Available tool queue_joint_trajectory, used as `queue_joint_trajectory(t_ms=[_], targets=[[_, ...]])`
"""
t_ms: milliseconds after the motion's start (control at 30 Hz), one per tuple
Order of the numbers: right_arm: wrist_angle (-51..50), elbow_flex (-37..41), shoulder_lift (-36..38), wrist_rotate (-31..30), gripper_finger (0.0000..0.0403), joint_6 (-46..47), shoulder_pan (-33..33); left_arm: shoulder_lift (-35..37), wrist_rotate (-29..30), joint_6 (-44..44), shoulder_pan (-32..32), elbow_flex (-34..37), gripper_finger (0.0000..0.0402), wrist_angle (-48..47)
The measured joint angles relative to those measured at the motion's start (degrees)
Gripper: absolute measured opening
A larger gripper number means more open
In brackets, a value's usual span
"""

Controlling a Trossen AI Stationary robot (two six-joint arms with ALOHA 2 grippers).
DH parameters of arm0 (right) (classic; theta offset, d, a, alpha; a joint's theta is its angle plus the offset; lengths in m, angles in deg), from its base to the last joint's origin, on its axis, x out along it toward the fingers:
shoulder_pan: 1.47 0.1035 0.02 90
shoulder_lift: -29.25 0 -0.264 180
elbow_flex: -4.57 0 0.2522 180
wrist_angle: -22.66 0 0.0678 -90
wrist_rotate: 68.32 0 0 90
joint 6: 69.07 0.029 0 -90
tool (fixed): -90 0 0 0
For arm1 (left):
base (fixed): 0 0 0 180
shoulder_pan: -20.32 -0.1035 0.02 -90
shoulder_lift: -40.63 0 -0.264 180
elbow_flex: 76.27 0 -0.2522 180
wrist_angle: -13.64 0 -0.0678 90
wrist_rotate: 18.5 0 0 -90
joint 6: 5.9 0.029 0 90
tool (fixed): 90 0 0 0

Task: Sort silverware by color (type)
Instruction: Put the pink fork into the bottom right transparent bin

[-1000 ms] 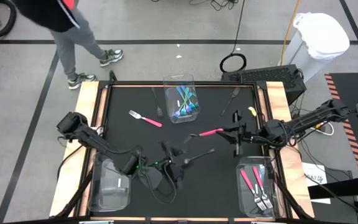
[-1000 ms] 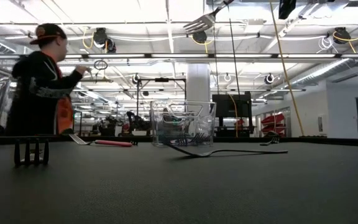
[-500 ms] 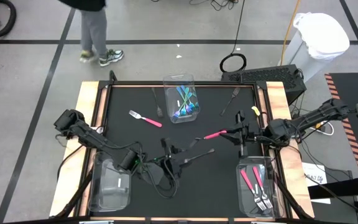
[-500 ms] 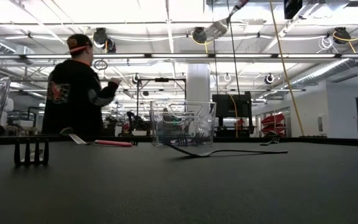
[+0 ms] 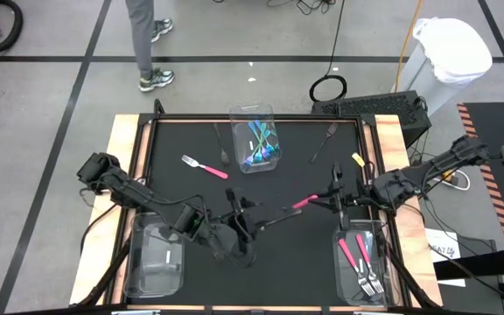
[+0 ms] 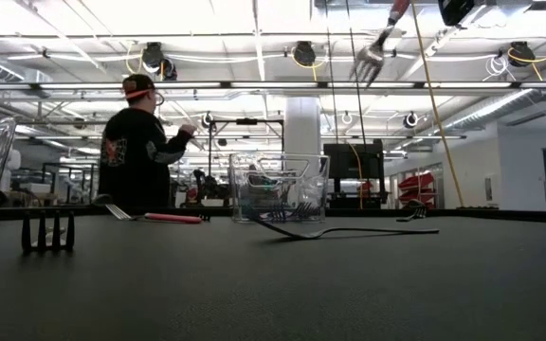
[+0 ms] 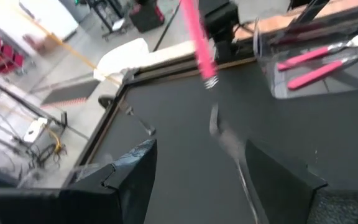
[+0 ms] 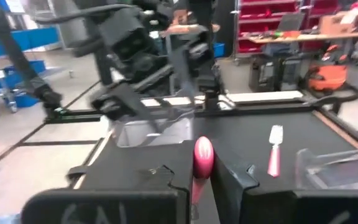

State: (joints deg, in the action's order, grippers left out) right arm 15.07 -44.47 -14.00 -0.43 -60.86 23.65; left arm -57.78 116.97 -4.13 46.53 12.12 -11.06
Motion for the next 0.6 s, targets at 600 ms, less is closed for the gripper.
queue_joint_trajectory(t_ms=[600], targets=[[-34.6,-12.5,4.8,5.6,0.0036,22.3,11.6,0.0,0.6,-4.5,0.0,0.0,0.0246,-6.2]])
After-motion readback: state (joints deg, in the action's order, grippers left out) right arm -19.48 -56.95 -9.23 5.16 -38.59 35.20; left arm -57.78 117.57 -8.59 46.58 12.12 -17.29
